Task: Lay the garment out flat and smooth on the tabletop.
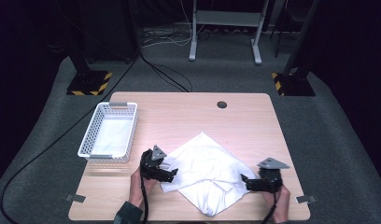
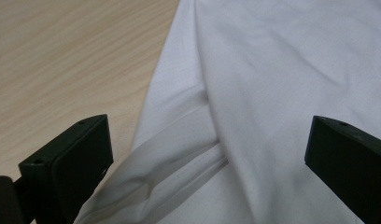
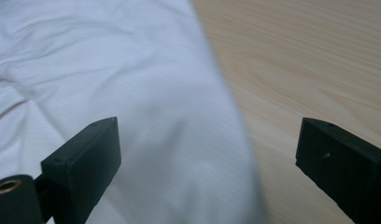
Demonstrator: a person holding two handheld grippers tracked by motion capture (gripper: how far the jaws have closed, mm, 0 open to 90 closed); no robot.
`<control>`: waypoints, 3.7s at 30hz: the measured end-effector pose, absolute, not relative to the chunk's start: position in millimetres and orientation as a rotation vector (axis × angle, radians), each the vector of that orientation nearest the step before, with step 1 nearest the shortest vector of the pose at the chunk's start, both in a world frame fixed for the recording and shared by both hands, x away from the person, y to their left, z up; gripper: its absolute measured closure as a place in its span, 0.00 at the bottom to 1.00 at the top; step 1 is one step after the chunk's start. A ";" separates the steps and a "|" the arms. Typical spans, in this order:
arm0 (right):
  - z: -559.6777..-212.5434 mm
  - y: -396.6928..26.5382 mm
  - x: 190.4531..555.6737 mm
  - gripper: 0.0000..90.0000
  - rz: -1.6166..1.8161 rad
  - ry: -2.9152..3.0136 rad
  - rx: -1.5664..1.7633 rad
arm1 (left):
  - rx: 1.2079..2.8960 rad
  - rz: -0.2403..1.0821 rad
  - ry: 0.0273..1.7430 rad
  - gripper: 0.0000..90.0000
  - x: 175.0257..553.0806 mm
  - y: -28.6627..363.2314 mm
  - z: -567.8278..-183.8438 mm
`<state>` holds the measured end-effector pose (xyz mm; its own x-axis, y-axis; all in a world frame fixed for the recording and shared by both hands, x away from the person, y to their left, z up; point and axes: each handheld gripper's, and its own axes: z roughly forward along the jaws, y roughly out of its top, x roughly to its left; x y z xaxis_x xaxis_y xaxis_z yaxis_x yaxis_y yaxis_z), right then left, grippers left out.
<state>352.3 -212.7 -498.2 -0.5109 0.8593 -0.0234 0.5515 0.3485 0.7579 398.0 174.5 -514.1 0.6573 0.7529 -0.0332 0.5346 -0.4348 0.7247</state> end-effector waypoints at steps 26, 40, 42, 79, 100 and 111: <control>-511.0 -184.2 357.4 0.15 0.989 2.331 1.172 | 2.153 0.435 1.001 0.01 369.1 151.3 -527.8; -507.6 -158.7 355.6 0.88 1.008 2.356 1.122 | 2.050 0.435 1.001 0.00 366.0 163.8 -522.9; -505.6 -163.4 355.1 0.94 1.013 2.333 1.124 | 2.046 0.438 1.010 0.00 366.6 164.6 -523.0; -508.9 -152.3 351.5 0.80 0.973 2.326 1.119 | 2.149 0.424 1.037 0.01 372.5 155.8 -528.4; -510.7 -142.0 359.2 0.74 1.000 2.351 1.082 | 2.147 0.426 1.039 0.01 372.5 155.6 -528.6; -494.4 -177.8 362.2 0.96 1.031 2.221 1.158 | 2.151 0.428 1.037 0.01 372.7 155.7 -528.4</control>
